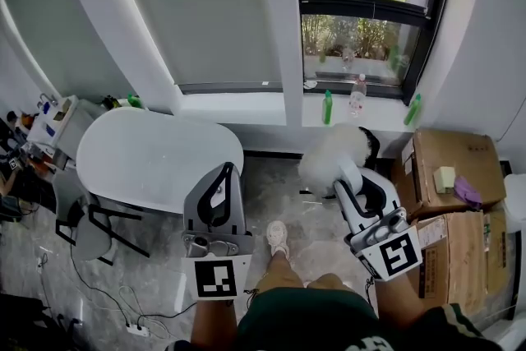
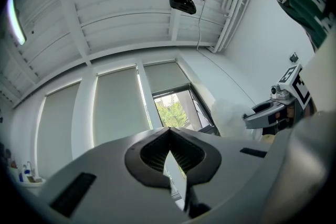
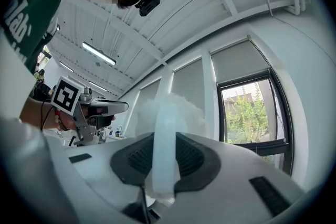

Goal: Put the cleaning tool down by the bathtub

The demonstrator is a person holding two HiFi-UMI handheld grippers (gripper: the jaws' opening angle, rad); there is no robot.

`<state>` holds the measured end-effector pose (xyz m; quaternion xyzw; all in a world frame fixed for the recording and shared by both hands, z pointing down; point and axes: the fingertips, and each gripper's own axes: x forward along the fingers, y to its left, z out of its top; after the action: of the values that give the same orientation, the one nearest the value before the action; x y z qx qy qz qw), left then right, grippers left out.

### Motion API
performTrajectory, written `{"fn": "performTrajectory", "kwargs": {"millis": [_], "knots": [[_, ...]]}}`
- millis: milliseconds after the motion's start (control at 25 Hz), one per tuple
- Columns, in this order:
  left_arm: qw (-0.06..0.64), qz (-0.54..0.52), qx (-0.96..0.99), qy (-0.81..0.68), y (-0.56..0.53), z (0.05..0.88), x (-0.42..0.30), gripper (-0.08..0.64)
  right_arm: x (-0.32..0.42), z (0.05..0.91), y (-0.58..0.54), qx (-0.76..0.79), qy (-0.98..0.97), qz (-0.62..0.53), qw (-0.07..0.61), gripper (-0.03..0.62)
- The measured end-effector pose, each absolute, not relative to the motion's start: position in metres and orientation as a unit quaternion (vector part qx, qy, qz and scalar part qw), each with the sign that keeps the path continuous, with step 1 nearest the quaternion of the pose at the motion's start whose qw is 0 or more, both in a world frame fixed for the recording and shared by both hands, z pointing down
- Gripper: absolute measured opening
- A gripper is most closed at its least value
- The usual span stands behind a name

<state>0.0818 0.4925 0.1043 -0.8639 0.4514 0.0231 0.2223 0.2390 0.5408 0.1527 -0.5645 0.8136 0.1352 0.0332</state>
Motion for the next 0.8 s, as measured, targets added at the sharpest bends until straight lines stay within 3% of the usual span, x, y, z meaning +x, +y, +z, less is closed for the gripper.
{"fn": "performTrajectory", "kwargs": {"millis": [320,800], "knots": [[0.225,0.034,-0.862,0.452,0.431,0.121,0.085,0.006,0.247,0.167,0.487,-0.565,0.812,0.141,0.033,0.094],[0.201,0.014,-0.874,0.442,0.254,0.141,0.078,0.006,0.236,0.175,0.323,-0.570,0.815,0.105,0.016,0.094]]}}
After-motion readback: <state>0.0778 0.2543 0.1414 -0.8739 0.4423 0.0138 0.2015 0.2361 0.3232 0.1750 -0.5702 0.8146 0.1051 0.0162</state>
